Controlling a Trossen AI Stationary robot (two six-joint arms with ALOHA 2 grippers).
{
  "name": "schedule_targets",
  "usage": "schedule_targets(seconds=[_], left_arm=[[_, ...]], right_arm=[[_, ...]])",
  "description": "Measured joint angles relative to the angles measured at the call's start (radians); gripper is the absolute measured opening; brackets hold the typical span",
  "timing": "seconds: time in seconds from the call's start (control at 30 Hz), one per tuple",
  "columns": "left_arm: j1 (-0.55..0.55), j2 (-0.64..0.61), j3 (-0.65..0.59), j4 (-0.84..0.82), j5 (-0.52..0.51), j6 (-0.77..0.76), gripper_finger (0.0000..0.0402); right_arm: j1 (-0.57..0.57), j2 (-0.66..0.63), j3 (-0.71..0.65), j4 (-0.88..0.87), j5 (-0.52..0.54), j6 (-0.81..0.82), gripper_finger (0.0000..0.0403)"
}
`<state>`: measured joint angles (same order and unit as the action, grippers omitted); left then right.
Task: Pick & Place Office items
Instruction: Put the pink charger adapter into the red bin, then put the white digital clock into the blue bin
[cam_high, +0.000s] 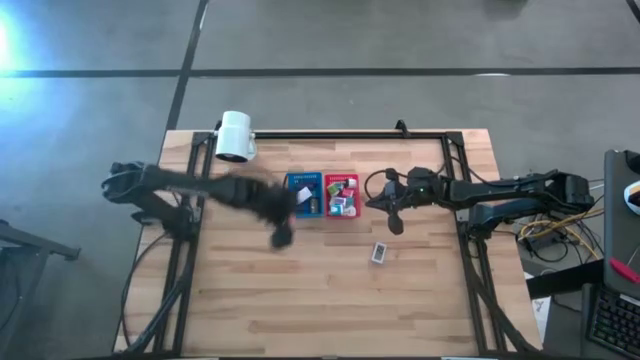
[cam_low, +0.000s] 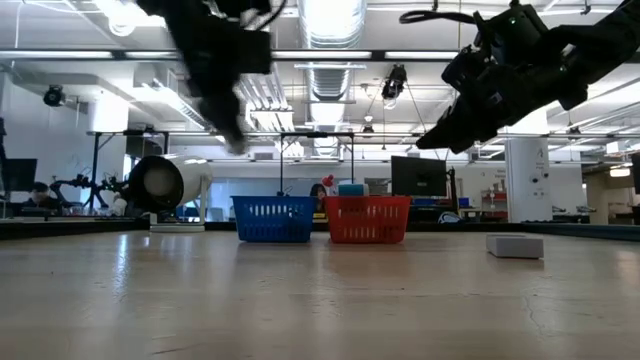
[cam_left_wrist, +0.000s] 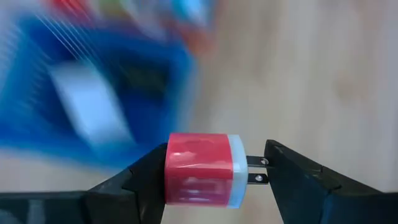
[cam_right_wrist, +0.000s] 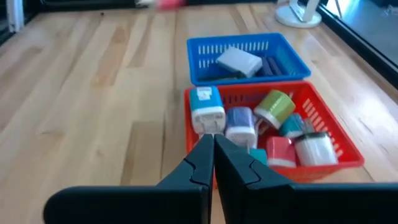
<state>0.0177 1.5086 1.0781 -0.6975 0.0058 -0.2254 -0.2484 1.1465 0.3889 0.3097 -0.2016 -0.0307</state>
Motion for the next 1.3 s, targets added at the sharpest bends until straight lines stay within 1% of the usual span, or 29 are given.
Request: schedule_targets(seconds=[0.1,0.17,0.23,0.33,0.43,0.53,0.6,0.63,0.67,0.8,0.83,0.9,0.97,1.07,1.1,1.17,1.3], left_arm=[[0.146,0.056,0.096,0.124,-0.006,0.148,0.0231],[0.212,0.109,0.163,0.173,-0.001,0.221,0.0231],[0.252,0.178,0.224,0.202,0.026,0.279,0.0231],[0.267,0.294,0.299,0.214,0.063,0.335,0.0231],[0.264,0.416,0.376,0.214,0.090,0.367,0.0231],[0.265,0.527,0.471,0.158,0.131,0.372,0.0231],[0.268,0.578,0.524,0.116,0.154,0.381,0.0231],[0.268,0.592,0.543,0.099,0.155,0.387,0.0237],[0.267,0.605,0.554,0.088,0.156,0.391,0.0252],[0.259,0.622,0.568,0.082,0.159,0.446,0.0344],[0.256,0.616,0.572,0.082,0.159,0.465,0.0366],[0.254,0.585,0.575,0.082,0.160,0.481,0.0387],[0.253,0.531,0.564,0.087,0.175,0.482,0.0383],[0.252,0.403,0.484,0.105,0.226,0.478,0.0359],[0.252,0.345,0.436,0.133,0.236,0.476,0.0350],[0.251,0.213,0.295,0.238,0.245,0.445,0.0328],[0.266,-0.070,-0.036,0.503,0.228,0.327,0.0269]], right_arm=[[-0.012,0.000,0.000,-0.017,0.007,0.001,0.0008],[-0.016,0.000,0.000,-0.026,0.022,0.000,0.0008],[-0.022,0.000,0.000,-0.033,0.025,-0.005,0.0008],[-0.028,0.000,0.000,-0.044,0.051,0.002,0.0008],[-0.030,0.000,0.000,-0.053,0.053,0.012,0.0008],[-0.029,0.000,0.000,-0.082,0.044,0.029,0.0008],[-0.029,0.000,0.000,-0.105,0.044,0.056,0.0008],[-0.029,-0.001,0.002,-0.125,0.044,0.069,0.0008],[-0.029,-0.001,0.003,-0.147,0.044,0.079,0.0008],[-0.029,-0.001,0.003,-0.218,0.040,0.152,0.0009],[-0.029,-0.001,0.003,-0.231,0.040,0.165,0.0009],[-0.029,-0.001,0.003,-0.249,0.039,0.192,0.0013],[-0.029,-0.001,0.003,-0.255,0.038,0.216,0.0021],[-0.026,-0.001,0.003,-0.258,0.037,0.234,0.0040],[-0.025,-0.001,0.003,-0.265,0.037,0.236,0.0048],[-0.024,-0.001,0.008,-0.288,0.038,0.247,0.0064],[-0.019,-0.001,0.022,-0.351,0.038,0.298,0.0104]])
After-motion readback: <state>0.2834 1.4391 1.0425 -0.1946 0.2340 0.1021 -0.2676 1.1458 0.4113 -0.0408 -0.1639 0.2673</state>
